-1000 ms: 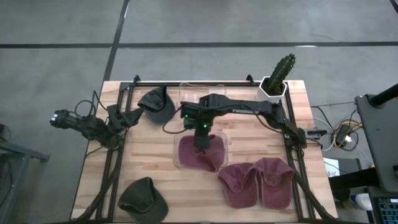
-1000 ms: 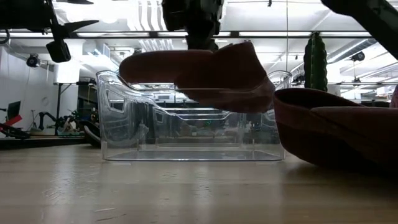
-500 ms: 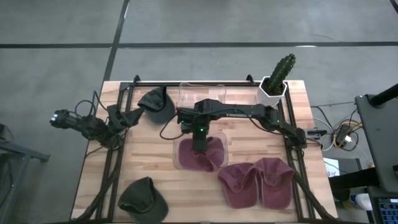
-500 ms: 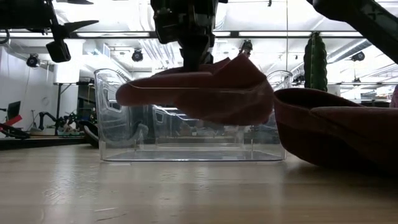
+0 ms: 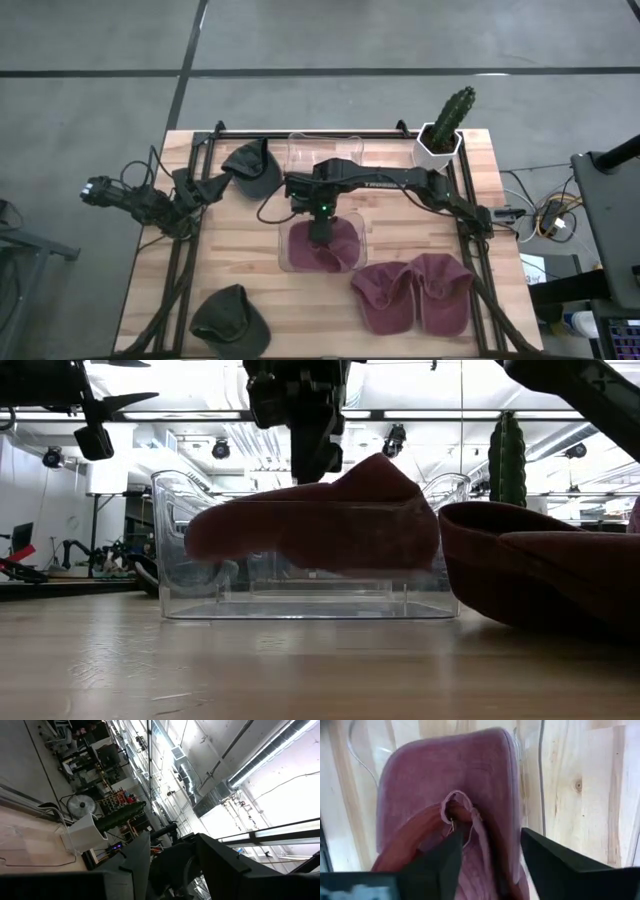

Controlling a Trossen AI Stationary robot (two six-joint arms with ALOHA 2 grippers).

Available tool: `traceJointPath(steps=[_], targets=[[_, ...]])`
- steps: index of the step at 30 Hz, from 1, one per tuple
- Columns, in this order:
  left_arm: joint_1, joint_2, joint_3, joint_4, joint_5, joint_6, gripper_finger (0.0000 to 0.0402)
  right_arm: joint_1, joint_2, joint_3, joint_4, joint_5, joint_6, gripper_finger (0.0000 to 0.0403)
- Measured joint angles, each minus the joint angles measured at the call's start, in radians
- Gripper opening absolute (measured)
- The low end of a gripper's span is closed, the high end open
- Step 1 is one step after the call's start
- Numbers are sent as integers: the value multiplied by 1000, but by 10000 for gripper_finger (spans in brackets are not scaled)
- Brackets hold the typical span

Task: Pick & Place hat
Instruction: Put the top red cap into the bottom transparent bin, then put the left red cap into the bottom transparent bin

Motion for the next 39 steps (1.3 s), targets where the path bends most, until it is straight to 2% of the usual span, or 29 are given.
traceJointPath(steps=[5, 10, 26, 33, 39], targets=[[0, 0, 0, 0, 0, -1, 155, 0, -40, 3, 0, -3, 49, 244], [0, 0, 0, 0, 0, -1, 155, 15, -82, 3, -2, -7, 209, 258], [0, 0, 0, -6, 0, 7, 155, 195, -153, 2, -62, 6, 588, 243], [0, 0, 0, -6, 0, -4, 155, 316, -170, 2, -127, 112, 727, 247], [0, 0, 0, -3, 0, -17, 155, 435, -187, 2, -158, 231, 931, 247]])
